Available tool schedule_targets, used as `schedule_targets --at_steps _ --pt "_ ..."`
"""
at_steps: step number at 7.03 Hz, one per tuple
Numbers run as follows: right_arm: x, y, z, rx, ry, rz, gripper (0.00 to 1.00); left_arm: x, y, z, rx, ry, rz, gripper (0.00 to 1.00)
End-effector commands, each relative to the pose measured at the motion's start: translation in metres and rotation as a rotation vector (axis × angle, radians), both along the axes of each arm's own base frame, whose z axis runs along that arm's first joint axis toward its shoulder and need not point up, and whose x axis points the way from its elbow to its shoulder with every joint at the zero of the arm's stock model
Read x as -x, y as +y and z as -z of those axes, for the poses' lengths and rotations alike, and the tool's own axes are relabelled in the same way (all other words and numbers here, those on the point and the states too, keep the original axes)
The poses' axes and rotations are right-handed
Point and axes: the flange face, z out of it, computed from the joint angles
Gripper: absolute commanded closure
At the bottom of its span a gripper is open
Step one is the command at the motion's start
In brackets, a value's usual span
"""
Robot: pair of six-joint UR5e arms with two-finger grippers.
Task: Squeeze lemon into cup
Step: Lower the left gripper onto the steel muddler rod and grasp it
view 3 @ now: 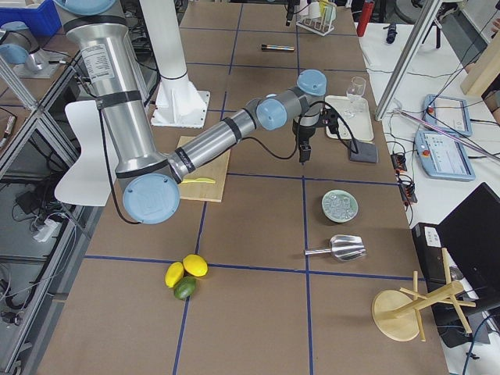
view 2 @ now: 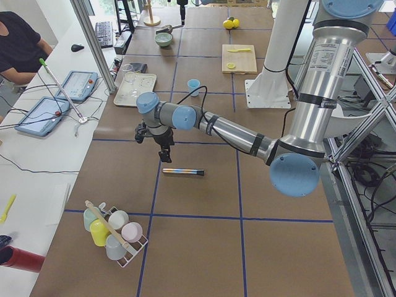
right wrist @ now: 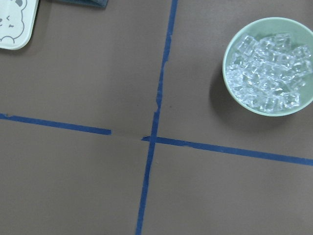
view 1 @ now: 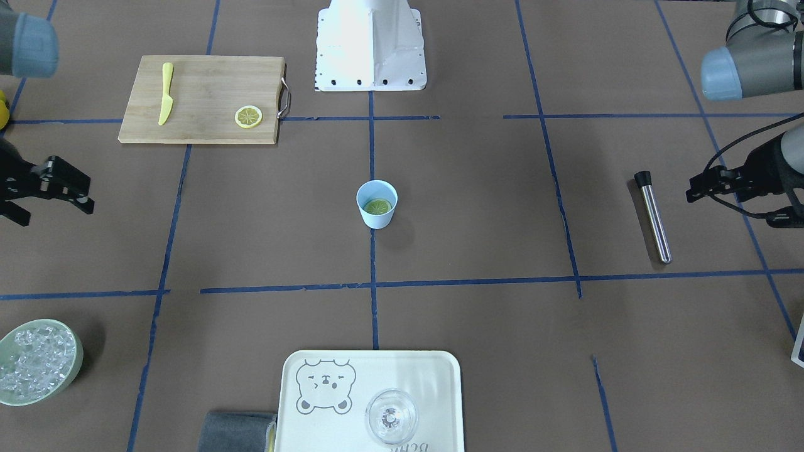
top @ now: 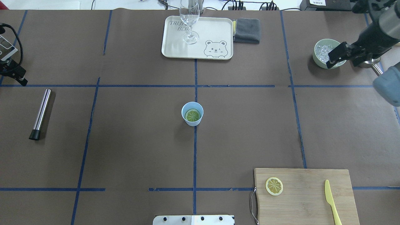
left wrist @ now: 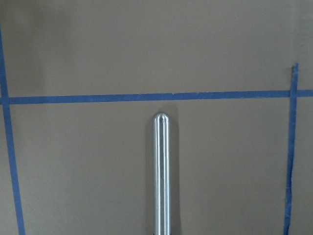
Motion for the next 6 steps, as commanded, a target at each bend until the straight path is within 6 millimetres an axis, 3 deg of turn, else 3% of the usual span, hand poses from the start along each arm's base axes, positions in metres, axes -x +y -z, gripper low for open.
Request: schedule_targets --at_steps 1,2,3,5,6 --pt "-0.021 0.001 -0.01 -0.012 -0.013 0.007 0.0 -0.03 -0.002 -0.044 0.01 0.002 -0.044 0.0" --pt "-0.025 0.001 -0.01 -0.013 -0.013 0.002 0.0 -0.041 0.0 -0.056 0.023 -0.004 -0.062 0.0" --pt "-0.032 -0.001 -0.01 -0.016 -0.013 -0.01 0.0 -0.048 0.001 -0.055 0.02 -0.003 -0.073 0.0" --pt "-0.034 -0.001 -0.007 -0.022 -0.015 -0.014 0.0 -0.085 0.006 -0.057 0.02 -0.005 -0.132 0.0" --pt "-0.034 -0.001 -0.007 -0.021 -0.015 -0.014 0.0 -0.093 0.006 -0.063 0.004 0.003 -0.143 0.0"
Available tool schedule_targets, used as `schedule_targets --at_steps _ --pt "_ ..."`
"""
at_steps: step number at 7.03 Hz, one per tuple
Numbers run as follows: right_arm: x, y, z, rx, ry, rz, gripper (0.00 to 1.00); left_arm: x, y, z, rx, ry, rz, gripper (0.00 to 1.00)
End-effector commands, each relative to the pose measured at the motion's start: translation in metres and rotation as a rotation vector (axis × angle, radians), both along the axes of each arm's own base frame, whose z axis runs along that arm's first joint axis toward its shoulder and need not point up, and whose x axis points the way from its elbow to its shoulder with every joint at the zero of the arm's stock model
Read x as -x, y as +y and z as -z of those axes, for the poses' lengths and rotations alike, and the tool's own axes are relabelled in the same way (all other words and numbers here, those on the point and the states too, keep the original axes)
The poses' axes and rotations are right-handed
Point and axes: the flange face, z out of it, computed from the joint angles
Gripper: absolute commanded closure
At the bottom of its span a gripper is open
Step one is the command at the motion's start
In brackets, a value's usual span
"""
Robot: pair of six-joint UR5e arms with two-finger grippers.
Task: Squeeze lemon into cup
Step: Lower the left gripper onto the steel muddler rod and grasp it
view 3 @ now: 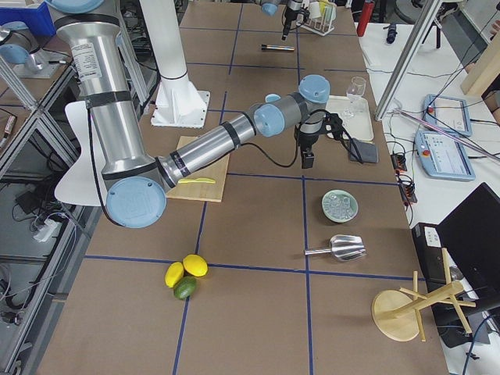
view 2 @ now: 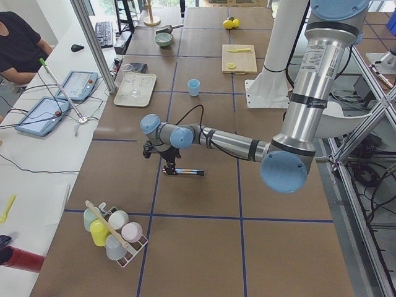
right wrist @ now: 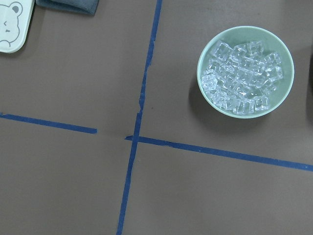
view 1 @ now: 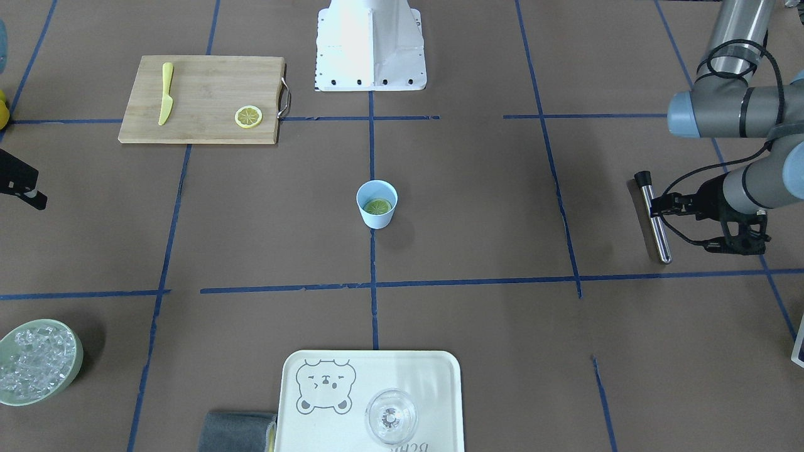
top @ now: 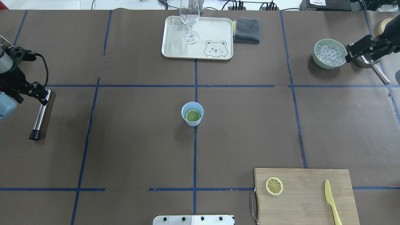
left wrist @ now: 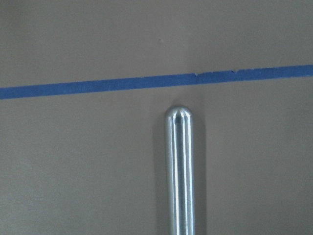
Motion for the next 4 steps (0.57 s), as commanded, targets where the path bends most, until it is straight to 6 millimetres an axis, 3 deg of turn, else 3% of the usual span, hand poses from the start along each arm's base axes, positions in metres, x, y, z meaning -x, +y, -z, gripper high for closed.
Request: schedule_targets --at_steps 1,4 --pt "-0.0008 0.0003 0.0003 -0.004 0.001 -0.001 0.0 -0.0168 0.0004 -0.0175 -0.016 0.008 -0.025 0.0" --pt "-0.0006 -0.0004 0.002 -0.007 0.0 -0.001 0.0 -0.0176 0.0007 -0.0257 -0.005 0.001 -0.025 0.0"
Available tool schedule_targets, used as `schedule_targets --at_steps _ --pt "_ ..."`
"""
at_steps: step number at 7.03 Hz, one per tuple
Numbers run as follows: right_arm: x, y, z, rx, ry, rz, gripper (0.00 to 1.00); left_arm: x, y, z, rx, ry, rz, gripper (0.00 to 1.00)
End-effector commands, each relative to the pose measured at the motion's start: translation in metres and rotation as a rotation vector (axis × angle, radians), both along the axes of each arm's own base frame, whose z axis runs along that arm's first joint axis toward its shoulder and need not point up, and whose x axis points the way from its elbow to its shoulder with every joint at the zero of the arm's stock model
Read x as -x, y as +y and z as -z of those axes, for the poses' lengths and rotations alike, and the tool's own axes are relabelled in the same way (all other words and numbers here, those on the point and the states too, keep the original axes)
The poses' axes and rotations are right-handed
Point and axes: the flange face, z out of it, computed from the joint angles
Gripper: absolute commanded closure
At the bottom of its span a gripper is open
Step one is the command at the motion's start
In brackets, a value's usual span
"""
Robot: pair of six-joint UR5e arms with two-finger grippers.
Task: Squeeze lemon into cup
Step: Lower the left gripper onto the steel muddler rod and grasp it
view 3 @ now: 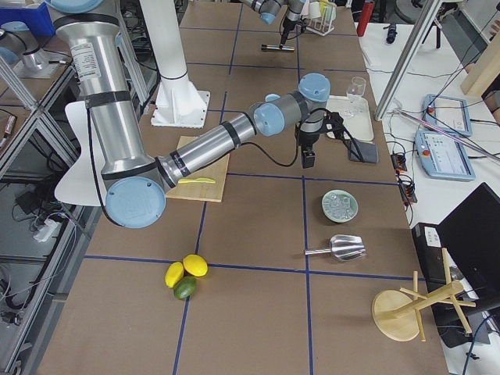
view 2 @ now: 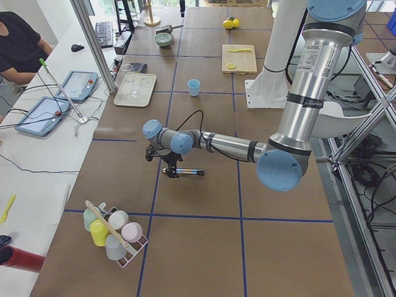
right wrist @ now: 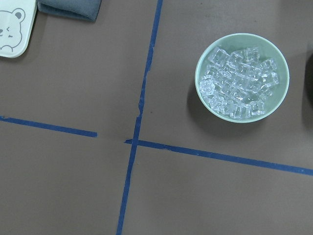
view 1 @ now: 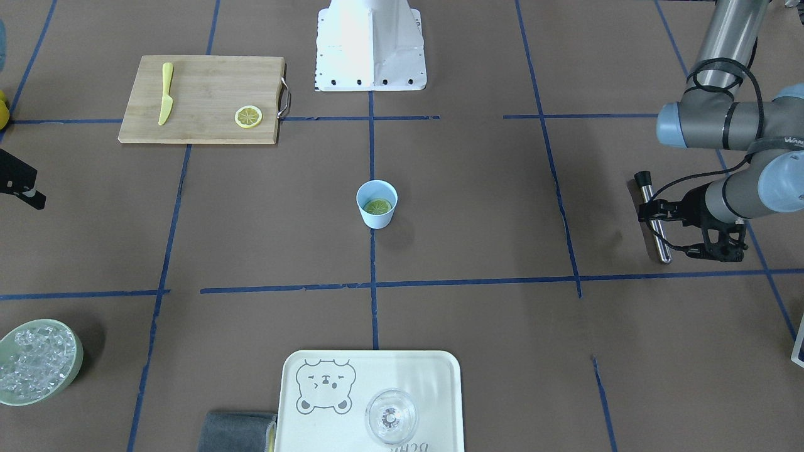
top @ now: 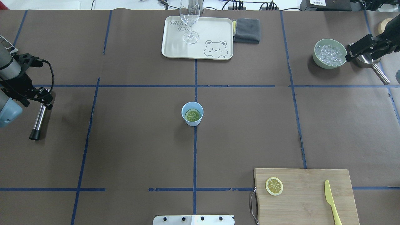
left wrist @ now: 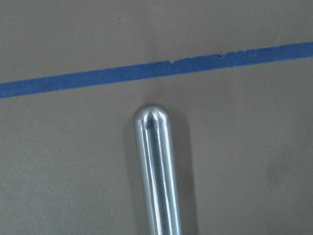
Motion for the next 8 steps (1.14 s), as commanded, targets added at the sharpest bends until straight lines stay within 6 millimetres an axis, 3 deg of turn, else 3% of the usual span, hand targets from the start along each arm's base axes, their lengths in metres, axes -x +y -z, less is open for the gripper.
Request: schedule_targets --at_steps 1,5,7,8 --pt "-0.0007 -0.0007 0.0014 -0.001 -0.001 -0.002 0.0 -0.0055 0.0016 -0.0065 0.01 -0.005 -0.008 0.0" --pt "-0.006 -0.0019 0.0043 -0.004 -0.009 -0.009 0.0 -0.0138 0.0058 -0.0126 0.021 -0.011 -0.023 0.0" --pt "-0.006 -0.0019 0.0058 -0.004 -0.01 -0.011 0.0 -0.0138 0.0058 -0.0126 0.021 -0.011 -0.023 0.38" --pt "-0.0059 -0.0022 0.0067 -0.006 -0.011 -0.011 0.0 -0.0136 0.0058 -0.0123 0.023 -0.014 -0.022 0.62"
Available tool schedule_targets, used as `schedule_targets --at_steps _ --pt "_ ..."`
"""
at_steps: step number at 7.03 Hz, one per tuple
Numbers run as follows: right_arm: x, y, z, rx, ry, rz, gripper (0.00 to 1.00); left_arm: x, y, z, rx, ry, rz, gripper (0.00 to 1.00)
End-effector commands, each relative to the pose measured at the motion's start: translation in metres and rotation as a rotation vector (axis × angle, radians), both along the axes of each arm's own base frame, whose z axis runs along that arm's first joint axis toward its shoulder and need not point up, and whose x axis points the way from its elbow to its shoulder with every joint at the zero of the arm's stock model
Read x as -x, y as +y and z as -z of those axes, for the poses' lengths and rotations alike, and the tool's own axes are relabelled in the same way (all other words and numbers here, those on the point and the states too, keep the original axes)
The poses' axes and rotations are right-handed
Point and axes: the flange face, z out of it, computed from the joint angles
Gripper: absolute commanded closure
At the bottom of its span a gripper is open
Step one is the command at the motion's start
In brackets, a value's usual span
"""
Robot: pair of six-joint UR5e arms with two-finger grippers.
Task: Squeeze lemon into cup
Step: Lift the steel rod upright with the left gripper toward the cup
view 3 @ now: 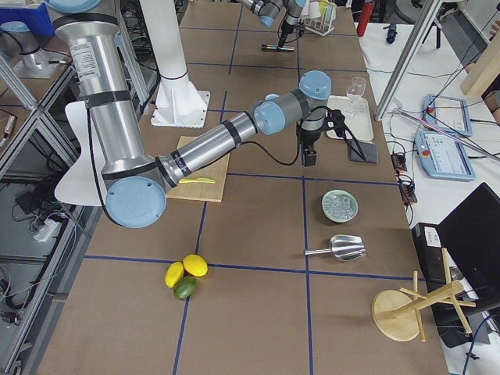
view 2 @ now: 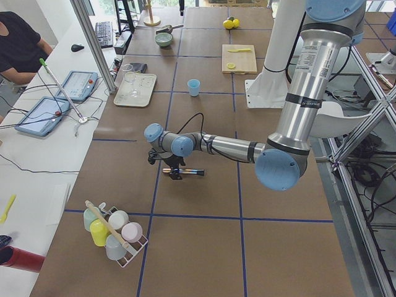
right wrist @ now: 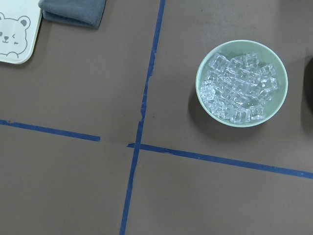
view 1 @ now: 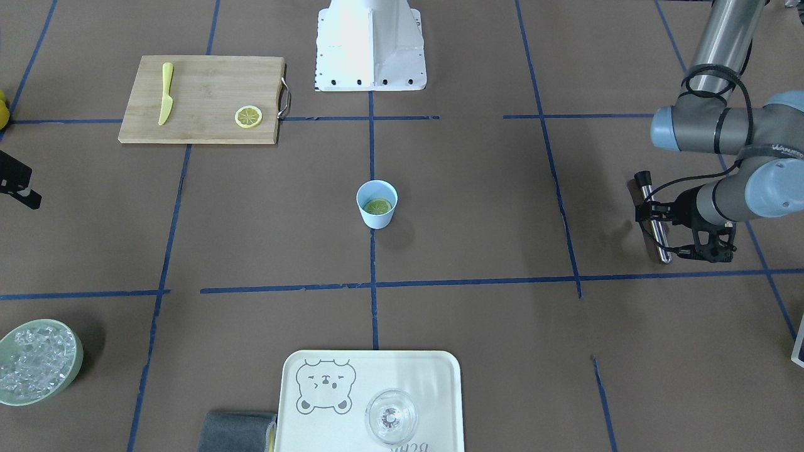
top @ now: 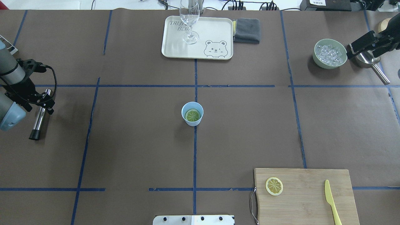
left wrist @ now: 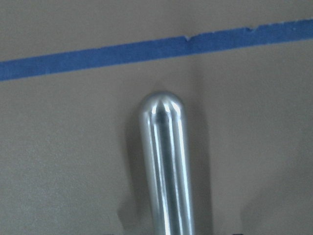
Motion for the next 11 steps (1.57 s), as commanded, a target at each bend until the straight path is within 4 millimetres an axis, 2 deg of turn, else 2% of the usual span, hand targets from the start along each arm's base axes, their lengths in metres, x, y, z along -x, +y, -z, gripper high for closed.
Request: schedule_targets --at_steps 1,2,3,4,6,8,10,11 --pt "0.0 0.001 0.005 -0.007 -0.006 0.001 0.0 -0.002 -0.002 0.004 0.008 -0.004 0.013 0.84" --pt "-0.001 0.003 0.009 -0.015 -0.009 0.0 0.0 -0.003 -0.004 0.008 0.019 -0.007 0.03 1.0" --pt "-0.001 0.004 0.01 -0.016 -0.01 0.001 0.0 -0.002 -0.004 0.011 0.017 -0.005 0.035 1.0" --pt "-0.001 0.005 0.01 -0.015 -0.013 0.002 0.0 0.01 -0.006 0.045 -0.035 0.021 0.057 1.0" --pt "-0.001 0.007 0.014 -0.011 -0.028 0.003 0.0 0.051 -0.019 0.079 -0.1 0.051 0.127 1.0" --pt "-0.001 0.007 0.017 -0.019 -0.026 0.001 0.0 0.082 -0.021 0.155 -0.277 0.062 0.192 1.0" --pt "-0.001 0.009 0.018 -0.017 -0.027 0.001 0.0 0.104 -0.017 0.209 -0.44 -0.06 0.347 1.0" --pt "-0.002 0.012 0.018 -0.015 -0.028 0.002 0.0 0.11 -0.009 0.234 -0.455 -0.052 0.427 1.0"
